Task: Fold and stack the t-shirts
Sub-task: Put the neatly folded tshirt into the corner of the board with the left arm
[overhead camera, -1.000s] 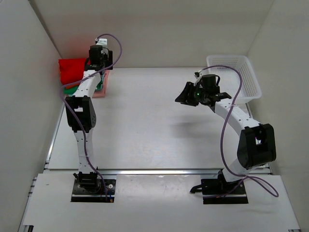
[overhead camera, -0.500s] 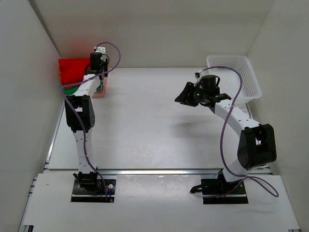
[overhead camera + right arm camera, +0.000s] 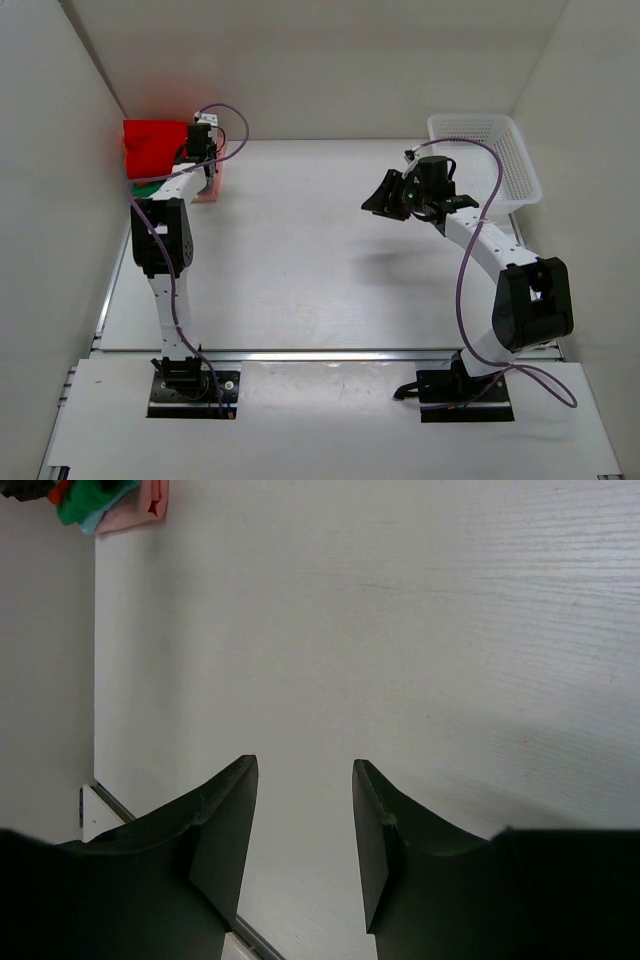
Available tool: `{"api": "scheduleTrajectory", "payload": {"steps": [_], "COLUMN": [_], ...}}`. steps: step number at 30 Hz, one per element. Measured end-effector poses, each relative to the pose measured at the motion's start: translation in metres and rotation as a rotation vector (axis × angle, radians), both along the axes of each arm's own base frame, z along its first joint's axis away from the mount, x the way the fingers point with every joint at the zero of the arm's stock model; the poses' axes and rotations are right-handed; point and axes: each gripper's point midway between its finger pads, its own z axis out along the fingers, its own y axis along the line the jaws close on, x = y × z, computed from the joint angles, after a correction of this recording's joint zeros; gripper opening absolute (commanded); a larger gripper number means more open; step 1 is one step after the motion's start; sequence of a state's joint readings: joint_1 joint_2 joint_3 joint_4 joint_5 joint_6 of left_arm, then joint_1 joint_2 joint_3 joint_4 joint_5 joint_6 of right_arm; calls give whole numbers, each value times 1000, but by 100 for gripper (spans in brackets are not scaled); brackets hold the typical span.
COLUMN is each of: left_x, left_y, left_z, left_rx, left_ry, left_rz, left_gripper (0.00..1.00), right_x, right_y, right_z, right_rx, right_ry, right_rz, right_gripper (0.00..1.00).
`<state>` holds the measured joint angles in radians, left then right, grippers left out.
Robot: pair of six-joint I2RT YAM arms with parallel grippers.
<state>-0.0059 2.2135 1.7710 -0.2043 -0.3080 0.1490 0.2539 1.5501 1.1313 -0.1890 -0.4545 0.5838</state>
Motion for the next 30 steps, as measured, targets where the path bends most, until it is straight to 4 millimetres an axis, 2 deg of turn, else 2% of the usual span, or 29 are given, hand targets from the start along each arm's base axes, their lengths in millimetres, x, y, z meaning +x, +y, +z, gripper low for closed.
{"api": "scheduleTrajectory", "payload": {"steps": [6, 10, 12, 13, 14, 17, 20, 21, 25, 28, 30], "left_x": [-19, -24, -25, -25, -25, -27, -32, -36, -69, -104, -123], "left_y": [19, 28, 29, 29, 28, 24, 17, 13, -14, -52, -83], "left_z": [10, 17, 18, 17, 17, 18, 25, 30, 61, 77, 73], "left_rx": [2, 3, 3, 4, 6, -17, -74, -105, -273, -445, -560], "left_ry": [4, -4, -5, -3, 1, -1, -19, -30, -84, -98, -70], "left_rz": [32, 50, 51, 51, 48, 55, 84, 97, 86, 13, -42], "left_gripper": [0, 0, 19, 48, 65, 85, 89, 99, 99, 98, 98], "right_x": [1, 2, 2, 2, 2, 1, 2, 2, -1, -8, -14], "right_y": [2, 2, 1, 1, 0, -4, -10, -13, -33, -52, -65], "right_z": [3, 4, 3, 2, 2, -2, -2, -1, 10, 22, 27], "right_rx": [10, 15, 17, 18, 18, 18, 15, 12, -8, -42, -68], "right_ry": [-12, -13, -14, -11, -11, -6, -6, -9, -29, -52, -59], "right_rz": [5, 4, 4, 3, 2, -5, -17, -22, -53, -75, -86], "right_gripper": [40, 39, 40, 40, 40, 40, 40, 40, 40, 40, 40]}}
